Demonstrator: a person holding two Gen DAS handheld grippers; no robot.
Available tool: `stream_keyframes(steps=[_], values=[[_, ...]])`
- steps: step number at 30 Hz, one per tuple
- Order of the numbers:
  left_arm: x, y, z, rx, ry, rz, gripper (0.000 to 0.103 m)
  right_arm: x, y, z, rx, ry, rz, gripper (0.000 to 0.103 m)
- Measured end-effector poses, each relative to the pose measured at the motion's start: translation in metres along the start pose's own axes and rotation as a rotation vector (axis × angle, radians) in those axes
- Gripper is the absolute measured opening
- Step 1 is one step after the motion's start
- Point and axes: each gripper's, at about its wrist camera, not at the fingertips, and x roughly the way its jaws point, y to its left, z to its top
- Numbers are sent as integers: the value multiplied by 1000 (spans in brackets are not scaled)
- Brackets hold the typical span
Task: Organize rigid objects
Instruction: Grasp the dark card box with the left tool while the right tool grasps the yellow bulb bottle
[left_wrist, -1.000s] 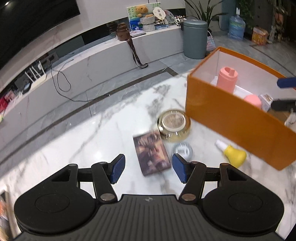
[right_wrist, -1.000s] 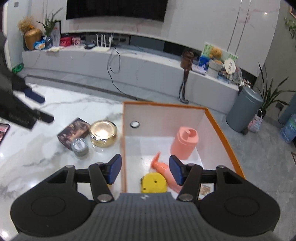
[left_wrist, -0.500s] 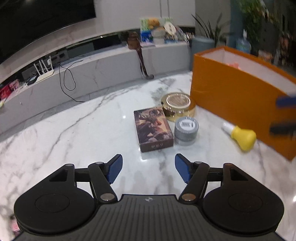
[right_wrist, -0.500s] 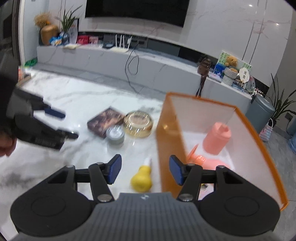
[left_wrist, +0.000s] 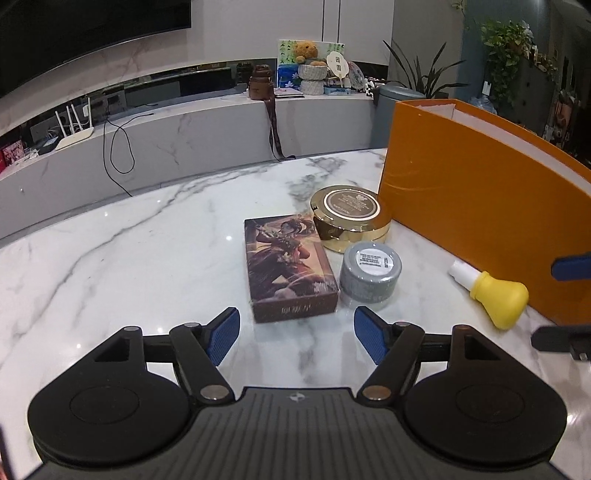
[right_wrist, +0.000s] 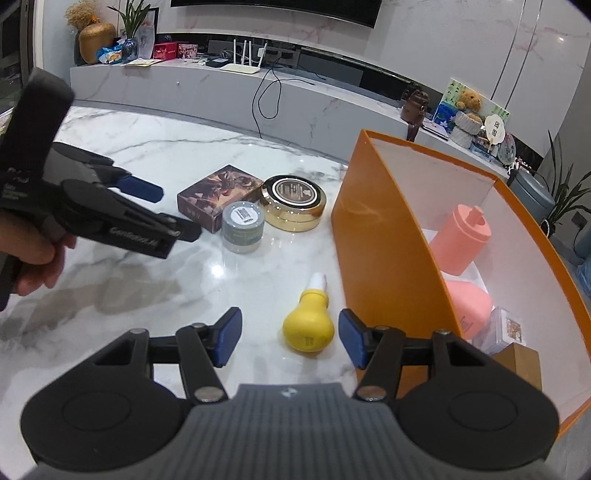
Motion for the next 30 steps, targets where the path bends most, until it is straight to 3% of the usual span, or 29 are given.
stream_keyframes(steps=[12,17,25,30], values=[[18,7,6,-73,-13,19,83,2,0,-1,-7,2,14,59],[18,7,5,-46,-23,-12,68,7,4,-2,-1,4,-4,67],[-5,14,-12,-92,5,19,68,30,-1,-8,130,47,-34,55],[-25,10,-24,-65,41,9,68,39,2,-12,155,52,-47,54]])
